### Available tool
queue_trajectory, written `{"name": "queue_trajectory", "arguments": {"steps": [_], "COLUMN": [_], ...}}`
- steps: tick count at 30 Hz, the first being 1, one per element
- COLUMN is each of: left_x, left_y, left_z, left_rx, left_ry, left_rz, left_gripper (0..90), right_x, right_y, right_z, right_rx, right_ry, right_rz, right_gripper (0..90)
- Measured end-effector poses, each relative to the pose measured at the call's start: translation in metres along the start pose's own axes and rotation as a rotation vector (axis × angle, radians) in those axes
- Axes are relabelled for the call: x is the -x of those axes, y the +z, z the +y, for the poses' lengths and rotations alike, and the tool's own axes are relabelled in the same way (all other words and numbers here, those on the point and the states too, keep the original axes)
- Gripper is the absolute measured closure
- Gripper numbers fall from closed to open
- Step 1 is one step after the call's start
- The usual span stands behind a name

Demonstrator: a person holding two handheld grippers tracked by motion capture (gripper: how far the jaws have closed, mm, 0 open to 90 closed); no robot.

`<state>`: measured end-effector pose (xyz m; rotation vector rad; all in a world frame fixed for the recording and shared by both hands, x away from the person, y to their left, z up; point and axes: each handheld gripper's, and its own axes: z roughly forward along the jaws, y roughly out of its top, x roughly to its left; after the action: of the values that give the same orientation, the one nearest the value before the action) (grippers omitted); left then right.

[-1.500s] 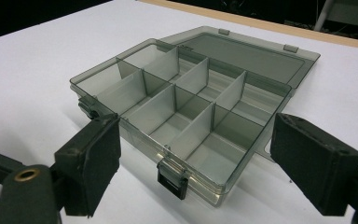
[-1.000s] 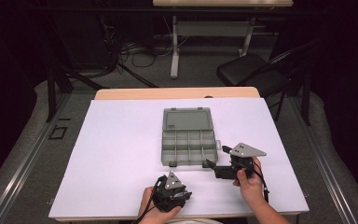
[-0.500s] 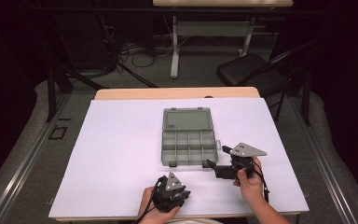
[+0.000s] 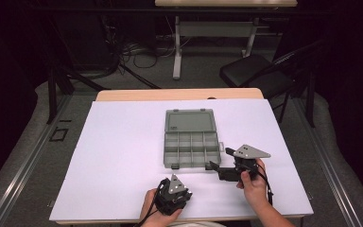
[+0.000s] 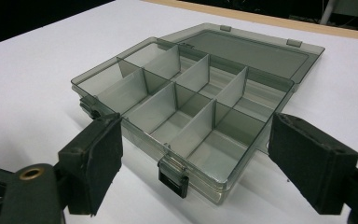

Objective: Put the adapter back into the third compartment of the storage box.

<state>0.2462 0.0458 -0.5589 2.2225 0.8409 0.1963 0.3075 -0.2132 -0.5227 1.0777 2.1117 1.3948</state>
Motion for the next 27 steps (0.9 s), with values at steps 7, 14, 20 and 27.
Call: {"name": "queue_trajectory", "arguments": {"steps": [7, 14, 20, 27], "left_x": [-0.002, -0.005, -0.008, -0.011], "left_y": [-0.002, -0.009, -0.015, -0.018], "left_z": [0.002, 0.005, 0.007, 0.009], "left_rx": [-0.001, 0.029, 0.049, 0.063], "left_ry": [-0.020, -0.025, -0.027, -0.040], "left_rz": [-0.015, -0.022, -0.020, -0.017], "left_gripper": [76.9, 76.9, 76.9, 76.9], "right_x": [0.001, 0.001, 0.001, 0.001], "right_y": [-0.001, -0.002, -0.001, -0.001], "right_z": [0.000, 0.000, 0.000, 0.000], "right_rx": [0.002, 0.005, 0.002, 0.001], "right_ry": [0.001, 0.002, 0.001, -0.001], "right_rz": [0.001, 0.001, 0.001, 0.001], "right_gripper": [17.7, 17.7, 17.8, 17.7]}}
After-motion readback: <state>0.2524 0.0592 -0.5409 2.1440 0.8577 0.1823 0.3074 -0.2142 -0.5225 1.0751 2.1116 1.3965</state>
